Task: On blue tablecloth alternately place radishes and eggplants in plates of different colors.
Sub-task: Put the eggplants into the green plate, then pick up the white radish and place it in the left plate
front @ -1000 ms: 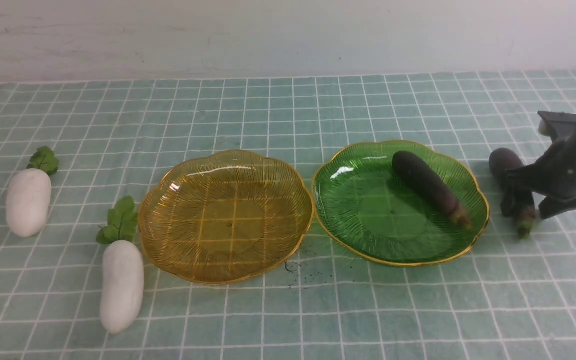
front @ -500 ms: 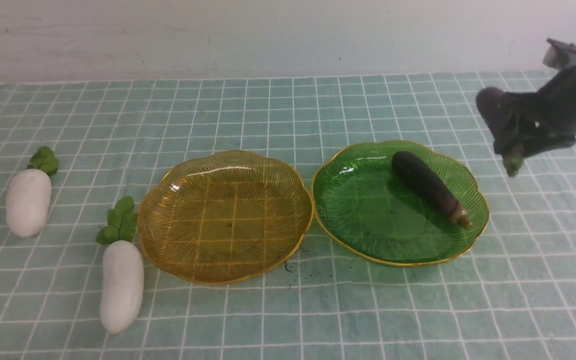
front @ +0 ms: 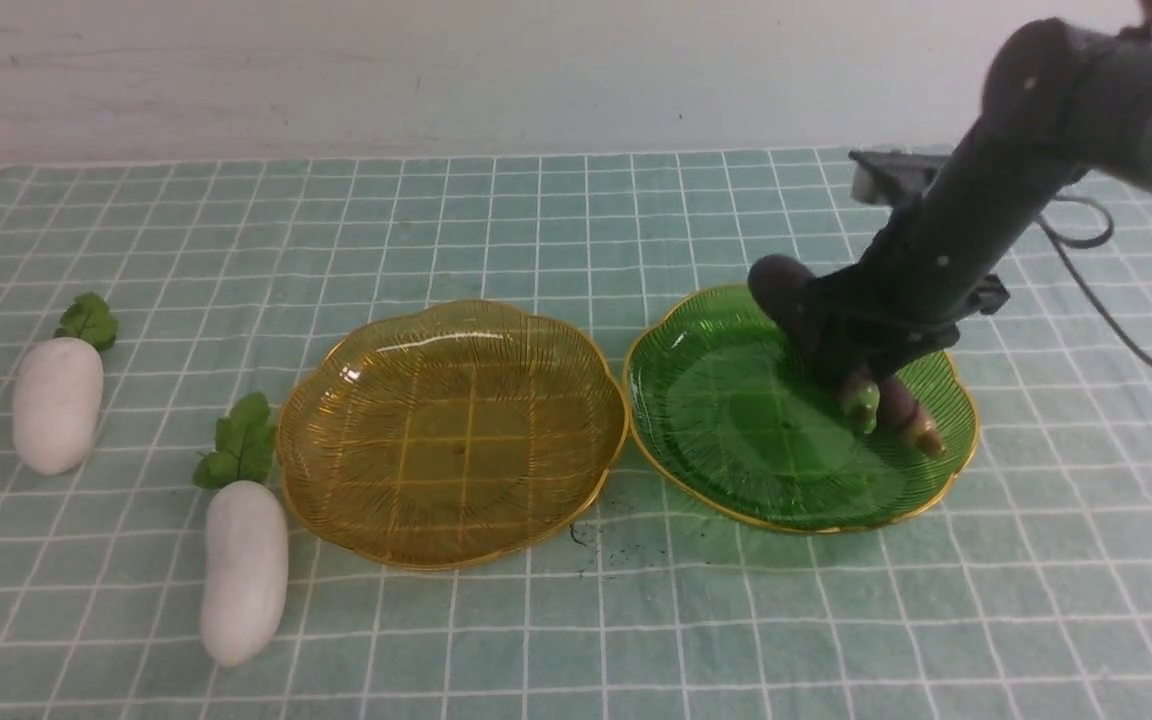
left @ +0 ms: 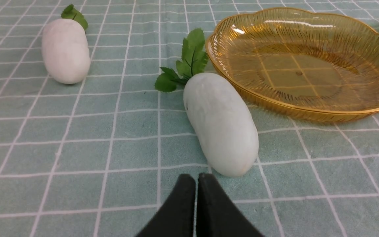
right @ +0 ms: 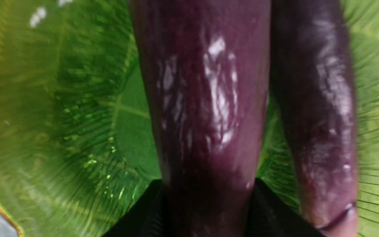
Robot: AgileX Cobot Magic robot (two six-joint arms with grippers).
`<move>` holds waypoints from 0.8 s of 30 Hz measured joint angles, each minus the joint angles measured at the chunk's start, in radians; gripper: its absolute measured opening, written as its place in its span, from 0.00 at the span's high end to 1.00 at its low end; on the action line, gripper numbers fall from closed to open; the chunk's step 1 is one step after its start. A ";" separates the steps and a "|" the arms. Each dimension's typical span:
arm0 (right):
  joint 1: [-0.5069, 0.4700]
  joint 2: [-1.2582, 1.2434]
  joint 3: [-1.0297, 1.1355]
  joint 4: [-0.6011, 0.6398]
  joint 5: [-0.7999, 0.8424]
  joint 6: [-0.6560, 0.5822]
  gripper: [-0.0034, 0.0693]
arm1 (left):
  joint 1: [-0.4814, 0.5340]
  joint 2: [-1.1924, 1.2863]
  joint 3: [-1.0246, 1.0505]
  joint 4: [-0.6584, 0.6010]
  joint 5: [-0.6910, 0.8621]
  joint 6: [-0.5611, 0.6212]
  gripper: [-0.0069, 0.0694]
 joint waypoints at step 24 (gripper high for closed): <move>0.058 -0.650 0.482 -0.170 0.007 0.179 0.44 | 0.000 0.000 0.000 0.014 0.001 0.000 0.92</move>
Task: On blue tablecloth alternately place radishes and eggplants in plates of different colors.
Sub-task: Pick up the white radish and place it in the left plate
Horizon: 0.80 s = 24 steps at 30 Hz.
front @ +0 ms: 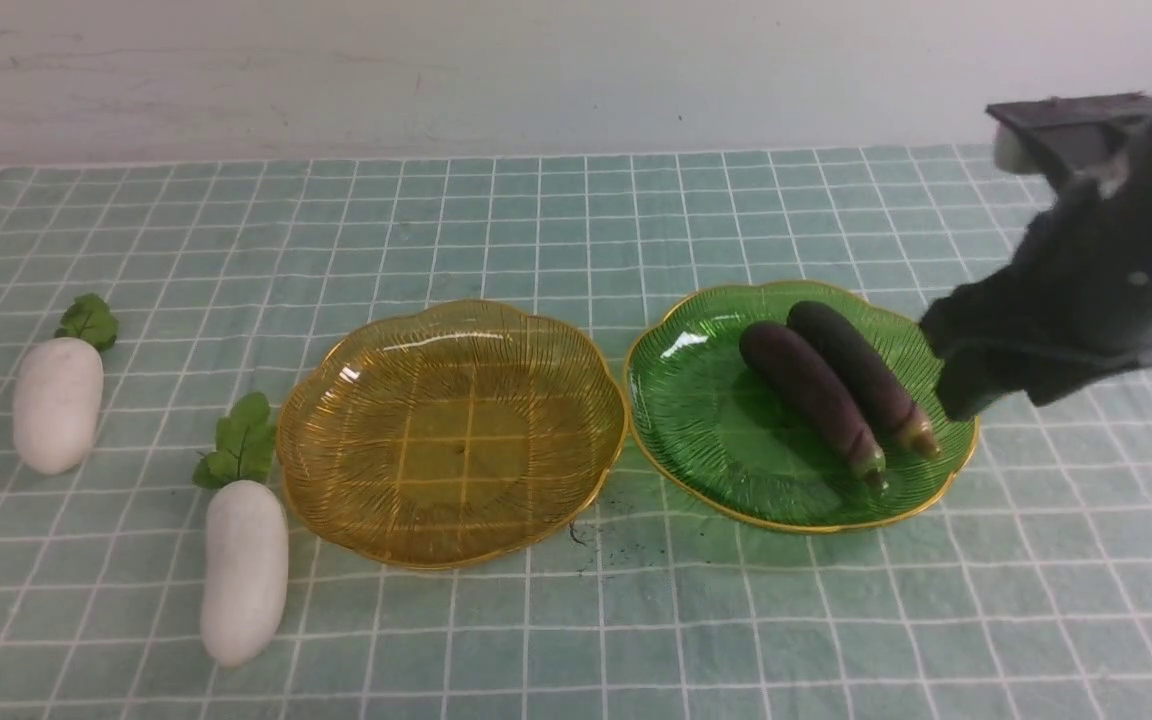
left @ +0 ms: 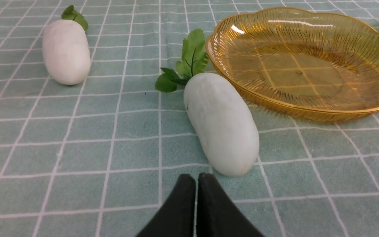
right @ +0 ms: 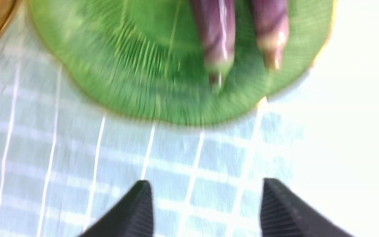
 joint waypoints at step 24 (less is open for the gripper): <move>0.000 -1.504 0.966 0.019 -0.823 -0.153 0.97 | 0.000 0.000 0.001 -0.723 -0.188 -0.304 0.92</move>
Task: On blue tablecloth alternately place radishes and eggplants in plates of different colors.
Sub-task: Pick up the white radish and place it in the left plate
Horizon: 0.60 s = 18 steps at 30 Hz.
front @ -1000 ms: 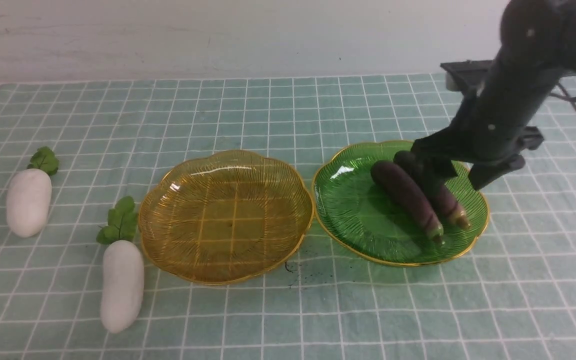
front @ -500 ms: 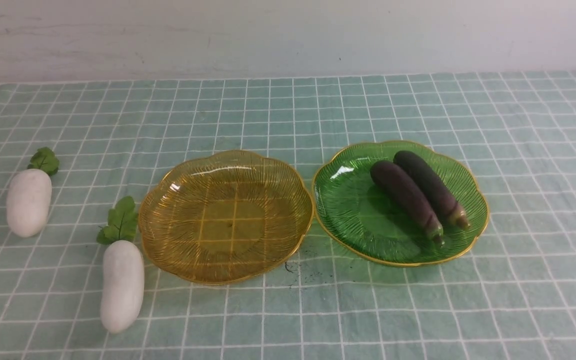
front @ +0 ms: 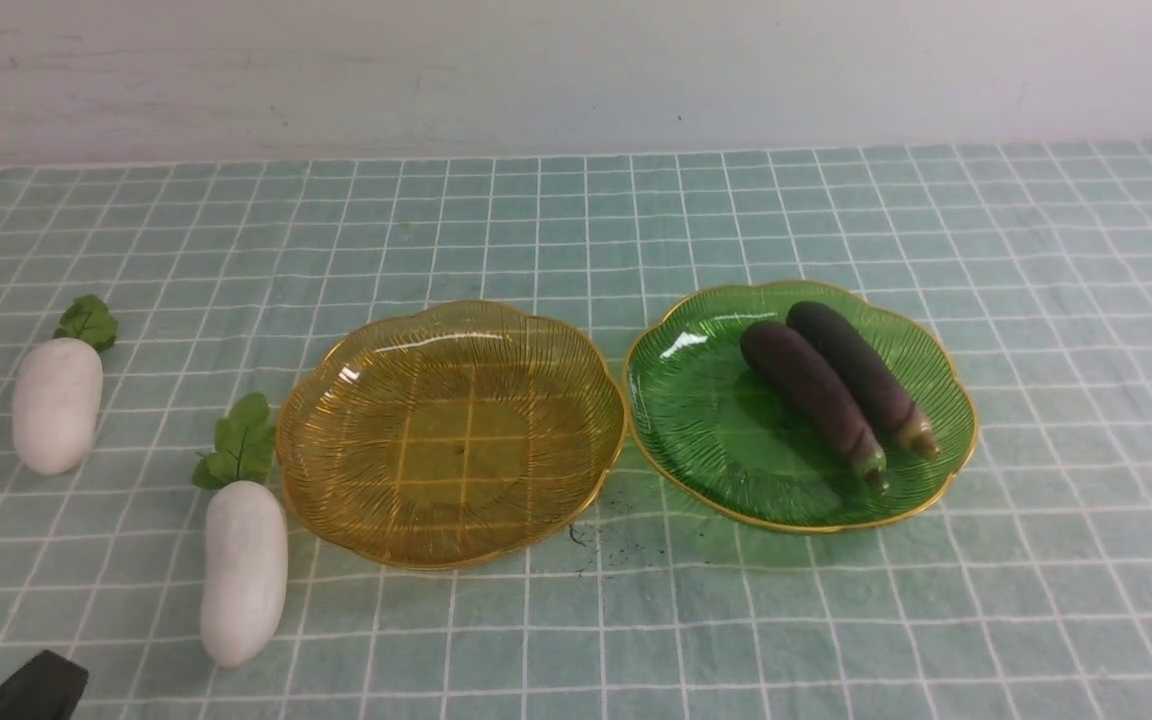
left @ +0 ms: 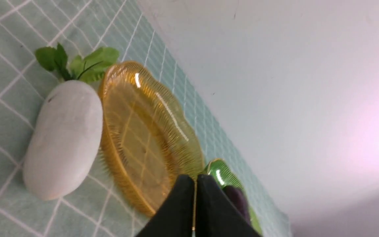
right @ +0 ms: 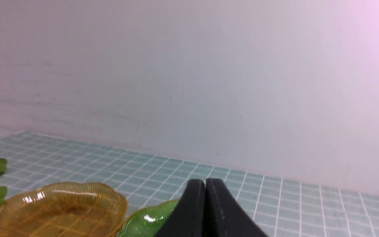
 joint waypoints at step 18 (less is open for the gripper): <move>0.000 0.127 0.008 0.000 0.114 -0.007 0.97 | 0.000 0.876 -0.635 0.501 0.642 0.253 0.91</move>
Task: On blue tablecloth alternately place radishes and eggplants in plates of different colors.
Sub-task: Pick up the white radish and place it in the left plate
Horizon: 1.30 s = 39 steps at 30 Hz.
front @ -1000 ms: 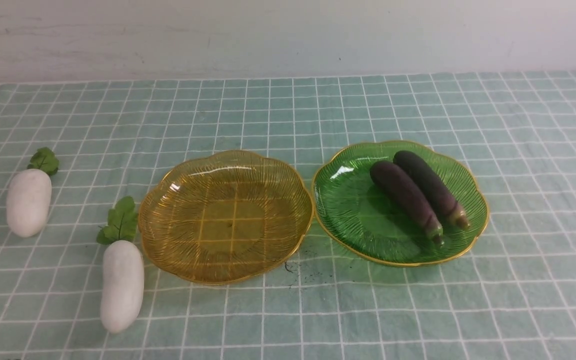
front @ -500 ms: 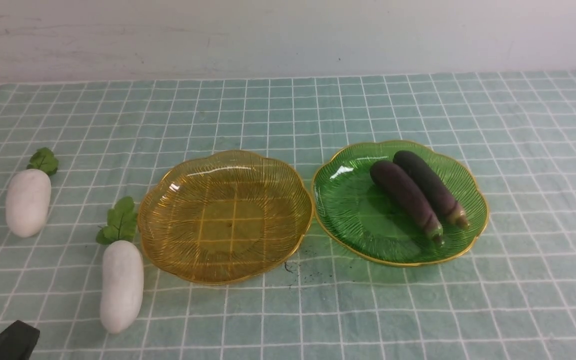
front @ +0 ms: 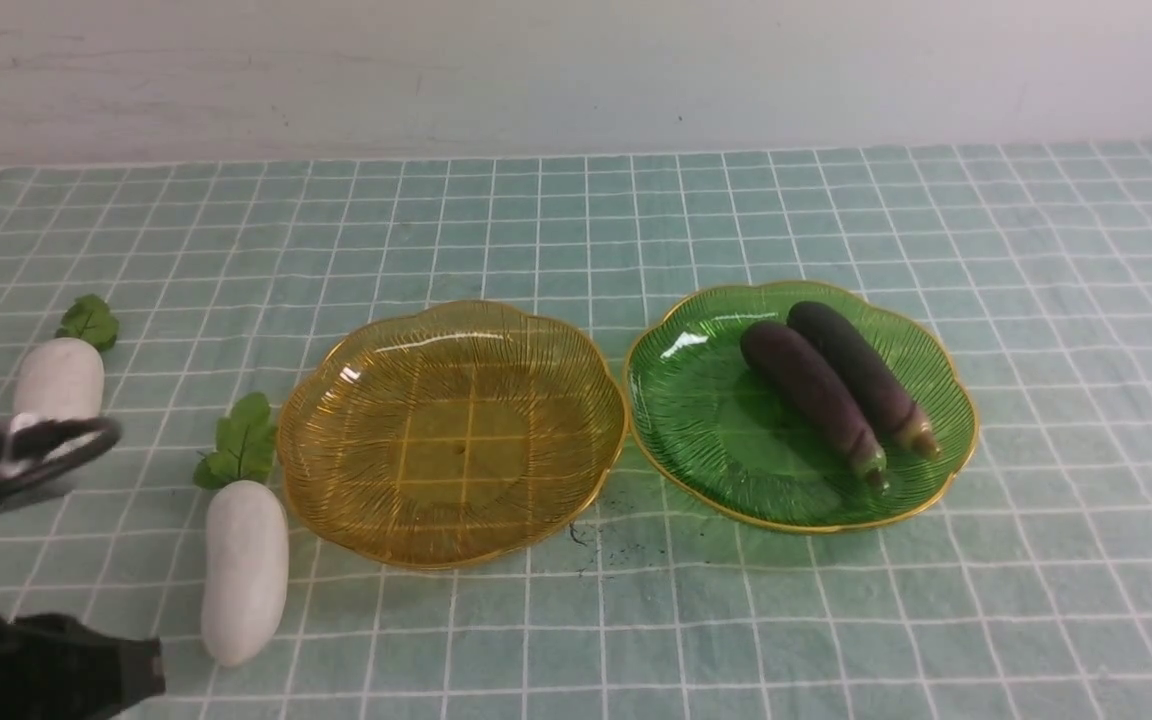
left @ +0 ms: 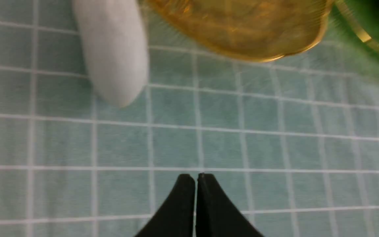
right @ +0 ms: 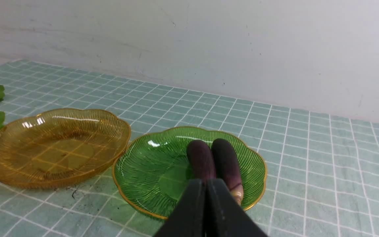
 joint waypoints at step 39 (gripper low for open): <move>0.000 0.001 0.001 -0.019 0.018 0.000 0.97 | 0.000 0.537 -0.316 0.339 0.082 -0.136 0.36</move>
